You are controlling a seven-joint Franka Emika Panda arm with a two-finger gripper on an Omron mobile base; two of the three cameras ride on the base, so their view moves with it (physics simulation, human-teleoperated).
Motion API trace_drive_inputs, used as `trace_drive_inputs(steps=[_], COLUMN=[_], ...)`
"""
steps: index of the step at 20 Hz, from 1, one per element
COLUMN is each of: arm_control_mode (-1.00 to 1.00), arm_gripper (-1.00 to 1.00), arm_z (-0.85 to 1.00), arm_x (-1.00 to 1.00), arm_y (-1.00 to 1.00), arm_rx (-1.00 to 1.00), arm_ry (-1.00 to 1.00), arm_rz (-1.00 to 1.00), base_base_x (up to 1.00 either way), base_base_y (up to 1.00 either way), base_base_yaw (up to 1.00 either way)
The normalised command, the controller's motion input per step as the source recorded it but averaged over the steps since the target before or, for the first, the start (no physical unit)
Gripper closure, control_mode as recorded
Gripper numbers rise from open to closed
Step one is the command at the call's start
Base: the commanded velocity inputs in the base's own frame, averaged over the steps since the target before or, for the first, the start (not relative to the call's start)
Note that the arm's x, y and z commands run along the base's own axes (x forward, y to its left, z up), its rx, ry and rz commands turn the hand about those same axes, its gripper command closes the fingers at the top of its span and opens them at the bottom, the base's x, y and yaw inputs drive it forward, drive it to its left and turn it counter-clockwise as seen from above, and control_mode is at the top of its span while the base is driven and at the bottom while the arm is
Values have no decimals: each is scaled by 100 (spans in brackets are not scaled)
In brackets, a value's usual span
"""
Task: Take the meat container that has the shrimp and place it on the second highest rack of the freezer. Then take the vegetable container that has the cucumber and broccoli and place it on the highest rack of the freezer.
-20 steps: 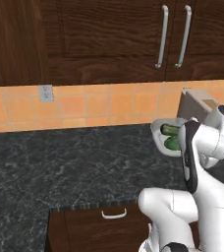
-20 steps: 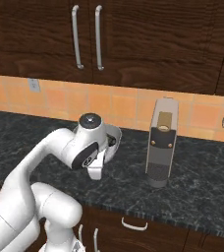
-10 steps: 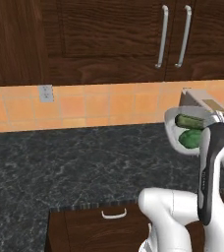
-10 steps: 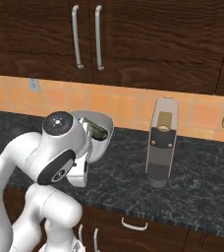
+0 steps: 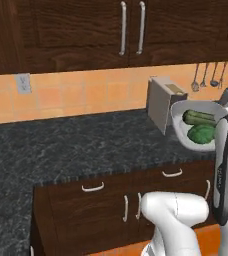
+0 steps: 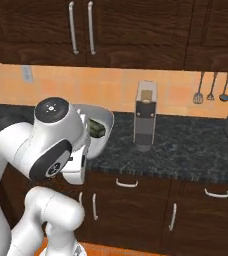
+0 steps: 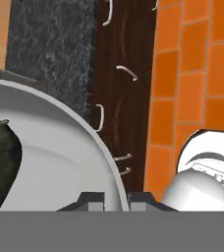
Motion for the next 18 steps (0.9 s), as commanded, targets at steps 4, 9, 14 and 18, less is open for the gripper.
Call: trace_drive_inputs(steps=[4,9,14,18], arm_control_mode=[100,100,100,100], arm_gripper=[100,100,100,100], arm_z=[0,0,0,0], arm_x=[0,0,0,0], arm_y=[0,0,0,0], arm_rx=[0,0,0,0], arm_ry=[0,0,0,0], arm_rz=[0,0,0,0], base_base_x=[-10,0,0,3], base_base_y=[-19,-18,-5,-8], base_base_yaw=[-75,-86,-92,-88])
